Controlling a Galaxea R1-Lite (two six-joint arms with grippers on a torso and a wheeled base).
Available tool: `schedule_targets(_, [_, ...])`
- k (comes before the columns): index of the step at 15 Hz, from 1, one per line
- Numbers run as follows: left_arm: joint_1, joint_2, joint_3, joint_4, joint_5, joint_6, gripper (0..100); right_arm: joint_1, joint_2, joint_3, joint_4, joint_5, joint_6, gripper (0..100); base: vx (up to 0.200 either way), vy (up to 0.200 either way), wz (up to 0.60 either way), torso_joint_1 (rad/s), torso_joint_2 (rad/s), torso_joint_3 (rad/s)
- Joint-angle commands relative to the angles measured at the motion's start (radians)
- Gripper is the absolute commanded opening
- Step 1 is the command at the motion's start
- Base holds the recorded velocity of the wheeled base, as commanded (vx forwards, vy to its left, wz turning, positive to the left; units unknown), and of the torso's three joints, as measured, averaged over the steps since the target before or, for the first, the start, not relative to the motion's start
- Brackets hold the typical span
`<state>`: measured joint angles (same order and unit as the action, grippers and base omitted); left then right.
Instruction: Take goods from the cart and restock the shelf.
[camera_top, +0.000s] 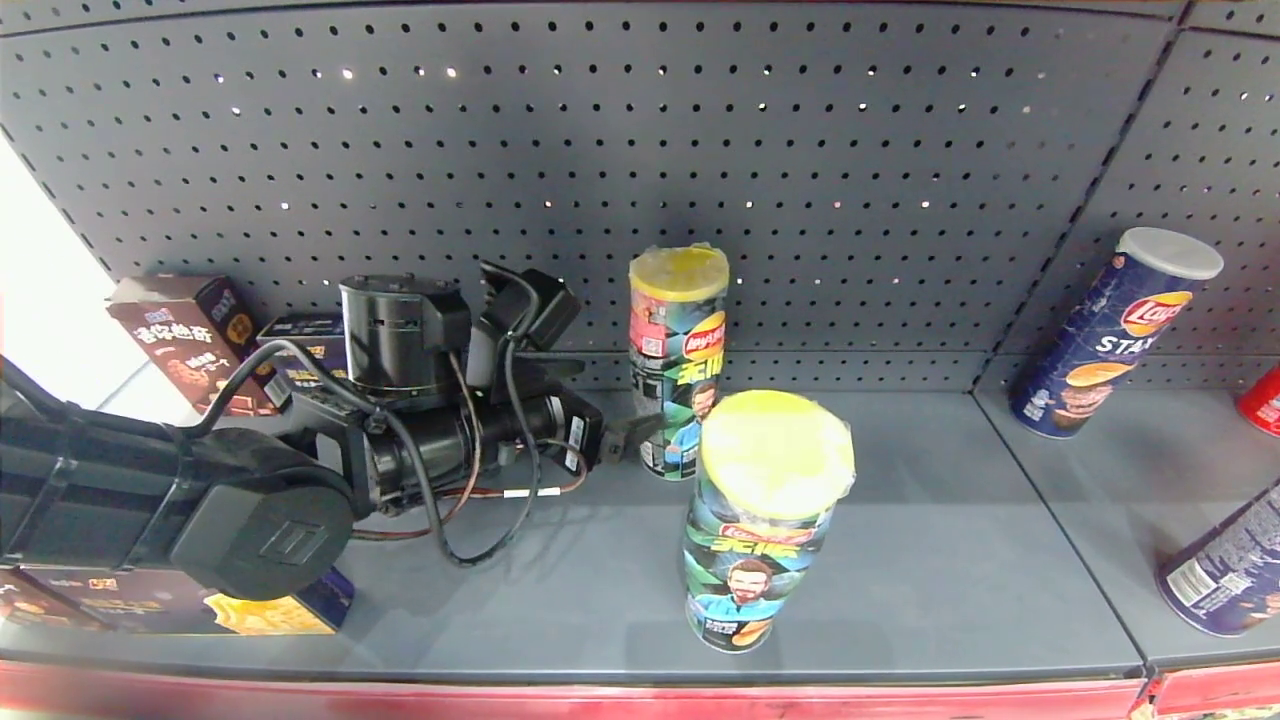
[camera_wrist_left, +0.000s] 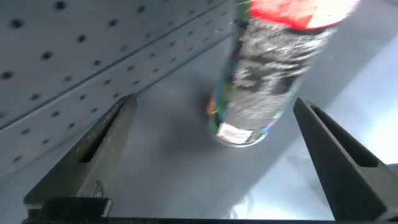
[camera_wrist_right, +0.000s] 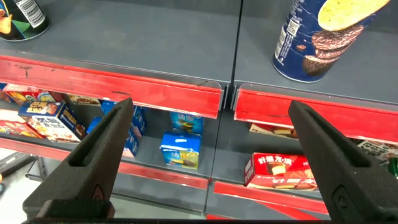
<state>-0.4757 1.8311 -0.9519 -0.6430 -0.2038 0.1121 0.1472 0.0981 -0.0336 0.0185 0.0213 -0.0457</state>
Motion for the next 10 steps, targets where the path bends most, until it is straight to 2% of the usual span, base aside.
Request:
schedule_targets(1, [0.017, -0.001, -0.005, 0.016, 0.011, 0.001, 100, 0.000, 0.002, 0.000, 0.000, 0.000, 0.000, 100, 0.000, 0.000, 0.00, 0.000, 0.00, 0.000])
schedule_targets(2, [0.017, -0.001, -0.005, 0.016, 0.011, 0.001, 100, 0.000, 0.002, 0.000, 0.000, 0.000, 0.000, 100, 0.000, 0.000, 0.00, 0.000, 0.00, 0.000])
schedule_targets(3, [0.020, 0.001, -0.039, 0.022, 0.049, 0.001, 100, 0.000, 0.002, 0.000, 0.000, 0.000, 0.000, 100, 0.000, 0.000, 0.00, 0.000, 0.00, 0.000])
schedule_targets(5, [0.020, 0.005, -0.062, 0.023, 0.067, 0.000, 100, 0.000, 0.002, 0.000, 0.000, 0.000, 0.000, 100, 0.000, 0.000, 0.00, 0.000, 0.00, 0.000])
schedule_targets(10, [0.026, 0.010, -0.064, 0.023, 0.086, 0.000, 100, 0.000, 0.002, 0.000, 0.000, 0.000, 0.000, 100, 0.000, 0.000, 0.00, 0.000, 0.00, 0.000])
